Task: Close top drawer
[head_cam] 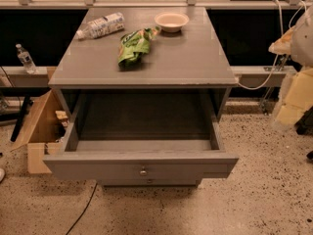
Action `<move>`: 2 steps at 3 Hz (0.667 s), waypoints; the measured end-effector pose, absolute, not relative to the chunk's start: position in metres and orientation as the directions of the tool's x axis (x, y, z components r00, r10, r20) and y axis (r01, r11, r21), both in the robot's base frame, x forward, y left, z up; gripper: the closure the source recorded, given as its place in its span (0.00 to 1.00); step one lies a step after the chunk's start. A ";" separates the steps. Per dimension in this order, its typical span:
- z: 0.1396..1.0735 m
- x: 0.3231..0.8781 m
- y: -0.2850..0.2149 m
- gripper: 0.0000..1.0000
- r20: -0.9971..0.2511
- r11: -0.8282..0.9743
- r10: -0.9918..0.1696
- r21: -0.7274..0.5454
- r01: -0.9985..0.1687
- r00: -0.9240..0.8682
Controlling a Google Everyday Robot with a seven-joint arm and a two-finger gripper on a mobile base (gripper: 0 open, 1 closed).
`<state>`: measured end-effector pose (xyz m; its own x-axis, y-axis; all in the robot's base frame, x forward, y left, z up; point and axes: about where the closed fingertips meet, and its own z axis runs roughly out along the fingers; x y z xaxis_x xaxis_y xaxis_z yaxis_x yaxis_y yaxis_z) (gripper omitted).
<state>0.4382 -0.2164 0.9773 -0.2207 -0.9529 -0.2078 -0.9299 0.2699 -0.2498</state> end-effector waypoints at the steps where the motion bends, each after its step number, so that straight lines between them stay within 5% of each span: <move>1: 0.977 0.438 -0.216 0.00 -0.208 0.270 -0.953 -0.250 -0.930 -0.221; 2: 0.945 0.439 -0.190 0.02 -0.288 0.327 -0.920 -0.193 -0.925 -0.265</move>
Offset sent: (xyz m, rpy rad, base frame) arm 0.0048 0.0433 -0.0689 0.1745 0.0802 -0.0779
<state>0.4392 -0.1902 0.9446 -0.2655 -0.9202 -0.2878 -0.9249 0.3273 -0.1933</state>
